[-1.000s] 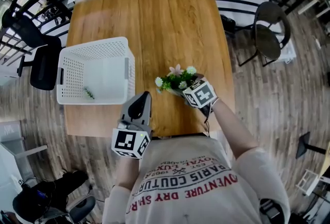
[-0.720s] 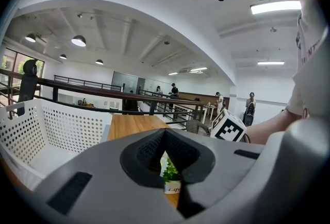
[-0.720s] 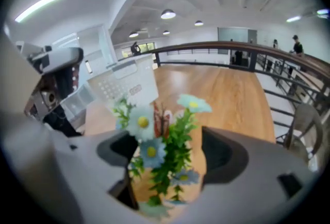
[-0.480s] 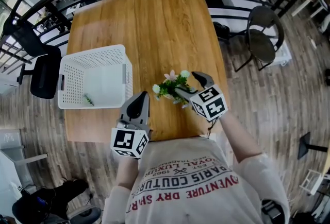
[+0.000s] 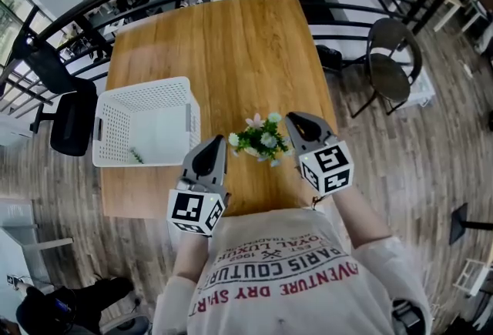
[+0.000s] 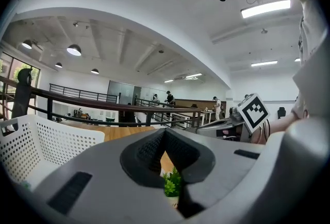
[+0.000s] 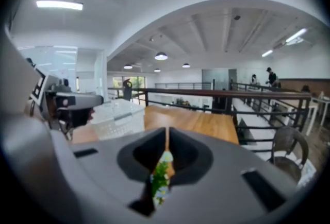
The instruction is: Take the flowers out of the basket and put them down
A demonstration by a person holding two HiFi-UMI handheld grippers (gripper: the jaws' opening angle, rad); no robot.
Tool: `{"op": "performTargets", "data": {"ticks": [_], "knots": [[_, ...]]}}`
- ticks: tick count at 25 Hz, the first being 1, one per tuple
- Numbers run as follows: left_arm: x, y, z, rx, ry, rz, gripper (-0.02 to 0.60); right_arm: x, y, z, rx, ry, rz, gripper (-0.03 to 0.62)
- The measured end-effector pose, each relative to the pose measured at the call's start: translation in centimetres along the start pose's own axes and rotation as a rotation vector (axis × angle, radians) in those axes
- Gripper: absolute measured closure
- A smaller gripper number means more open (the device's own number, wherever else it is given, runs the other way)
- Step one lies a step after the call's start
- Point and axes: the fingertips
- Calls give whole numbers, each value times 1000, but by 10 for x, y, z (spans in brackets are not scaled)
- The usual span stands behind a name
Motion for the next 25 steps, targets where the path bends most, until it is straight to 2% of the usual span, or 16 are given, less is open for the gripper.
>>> {"op": "performTargets", "data": {"ticks": [12, 25], "knots": [[-3, -5, -11, 13, -36, -7, 566, -3, 8, 7, -9, -2, -68, 565], [-4, -10, -15, 24, -46, -6, 566, -8, 4, 16, -53, 22, -77, 565]]}}
Point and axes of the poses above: the fingertips, and each gripper's own axes: y backward along the fingers, z to its left, x out of its underside, and after that the axes turned 14 degrees about -z, right-handed
